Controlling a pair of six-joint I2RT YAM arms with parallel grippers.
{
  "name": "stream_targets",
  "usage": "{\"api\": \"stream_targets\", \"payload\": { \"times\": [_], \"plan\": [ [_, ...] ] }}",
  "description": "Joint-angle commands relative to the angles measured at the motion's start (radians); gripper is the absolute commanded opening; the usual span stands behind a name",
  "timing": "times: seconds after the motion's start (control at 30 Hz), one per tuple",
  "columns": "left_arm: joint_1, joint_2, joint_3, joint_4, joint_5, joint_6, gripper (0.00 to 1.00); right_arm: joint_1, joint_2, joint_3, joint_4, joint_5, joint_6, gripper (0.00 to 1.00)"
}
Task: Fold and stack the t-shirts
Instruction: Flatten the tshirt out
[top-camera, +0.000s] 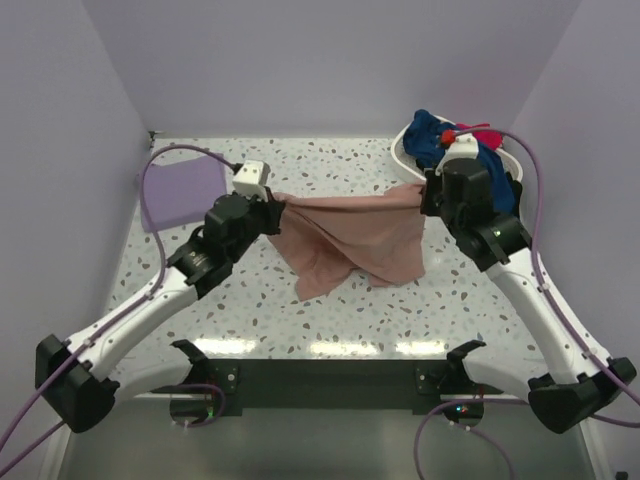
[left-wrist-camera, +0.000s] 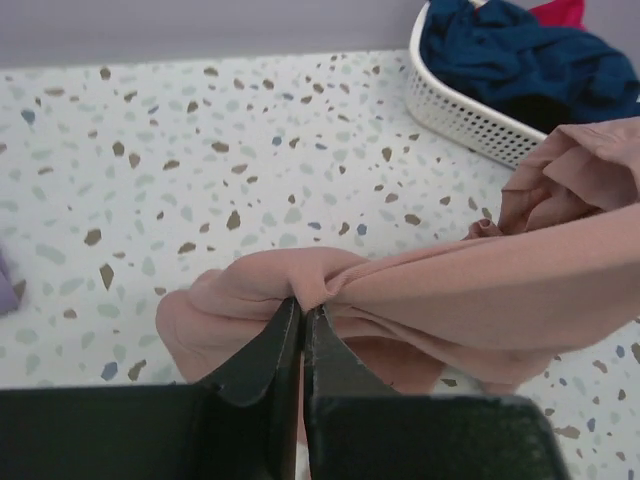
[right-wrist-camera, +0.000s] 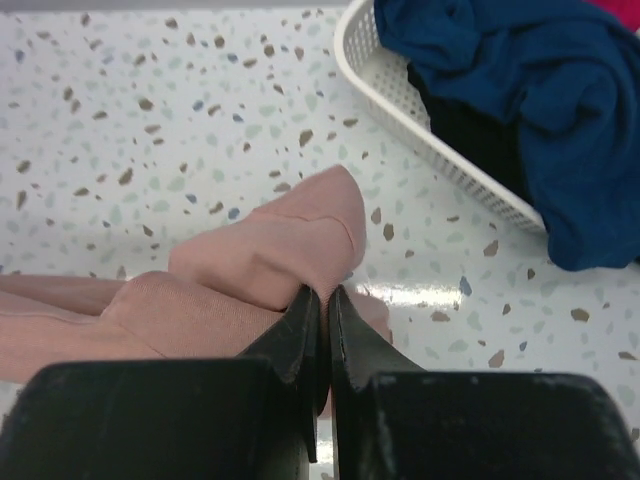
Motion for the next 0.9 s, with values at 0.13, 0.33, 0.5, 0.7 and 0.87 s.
{"api": "stream_targets", "payload": {
  "times": [0.13,0.33,0.5,0.7,0.87],
  "plan": [
    [-0.006,-0.109,0.087,-0.258,0.004,0.064,0.55,-0.007,-0.096,0.103,-0.088,0.139,-0.059,0.0],
    [-0.003,0.012,0.039,-0.334,-0.184,-0.06,0.78,-0.009,-0.067,-0.071,-0.045,0.211,-0.006,0.0],
    [0.002,0.093,-0.033,-0.181,-0.096,-0.109,0.78,-0.009,-0.03,-0.186,0.012,0.193,0.028,0.0],
    [0.002,0.24,-0.036,-0.069,0.024,-0.169,0.76,-0.009,-0.004,-0.22,0.047,0.17,0.03,0.0],
    [0.0,0.351,-0.031,-0.006,0.119,-0.215,0.72,-0.011,0.016,-0.238,0.056,0.162,0.034,0.0]
  ]
}}
